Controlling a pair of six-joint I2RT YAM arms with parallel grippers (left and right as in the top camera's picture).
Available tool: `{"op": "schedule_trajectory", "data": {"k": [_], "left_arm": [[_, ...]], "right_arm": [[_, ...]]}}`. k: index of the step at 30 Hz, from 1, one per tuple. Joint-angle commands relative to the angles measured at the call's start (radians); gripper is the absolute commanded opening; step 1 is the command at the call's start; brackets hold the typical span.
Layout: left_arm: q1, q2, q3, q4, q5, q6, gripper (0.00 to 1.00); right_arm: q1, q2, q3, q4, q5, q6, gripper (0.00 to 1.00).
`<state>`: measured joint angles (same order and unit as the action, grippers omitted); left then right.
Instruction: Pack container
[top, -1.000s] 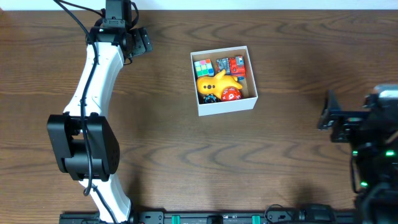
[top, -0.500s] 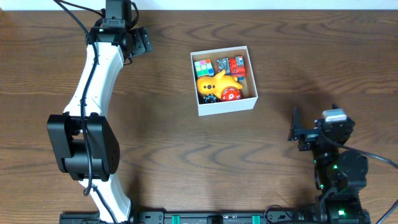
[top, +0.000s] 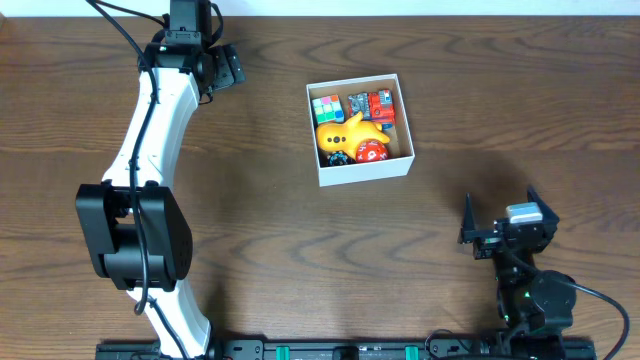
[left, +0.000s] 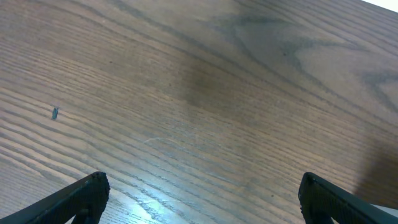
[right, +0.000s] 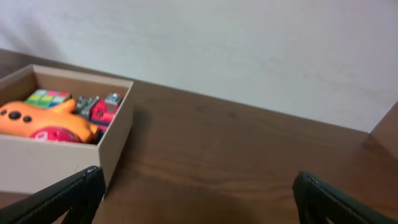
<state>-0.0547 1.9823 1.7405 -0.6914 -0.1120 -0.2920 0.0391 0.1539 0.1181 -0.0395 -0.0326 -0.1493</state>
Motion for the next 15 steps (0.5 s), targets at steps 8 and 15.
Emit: {"op": "schedule_trajectory", "data": {"k": [8,15], "left_arm": [[0.001,-0.011,0.017,0.0,-0.009,-0.009,0.98],[0.001,-0.011,0.017,0.0,-0.009,-0.009,0.98]], "right_arm": [[0.011,-0.051,-0.113,0.056,-0.021,-0.017,0.99],[0.011,-0.129,-0.113,-0.023,-0.02,-0.017,0.99]]}}
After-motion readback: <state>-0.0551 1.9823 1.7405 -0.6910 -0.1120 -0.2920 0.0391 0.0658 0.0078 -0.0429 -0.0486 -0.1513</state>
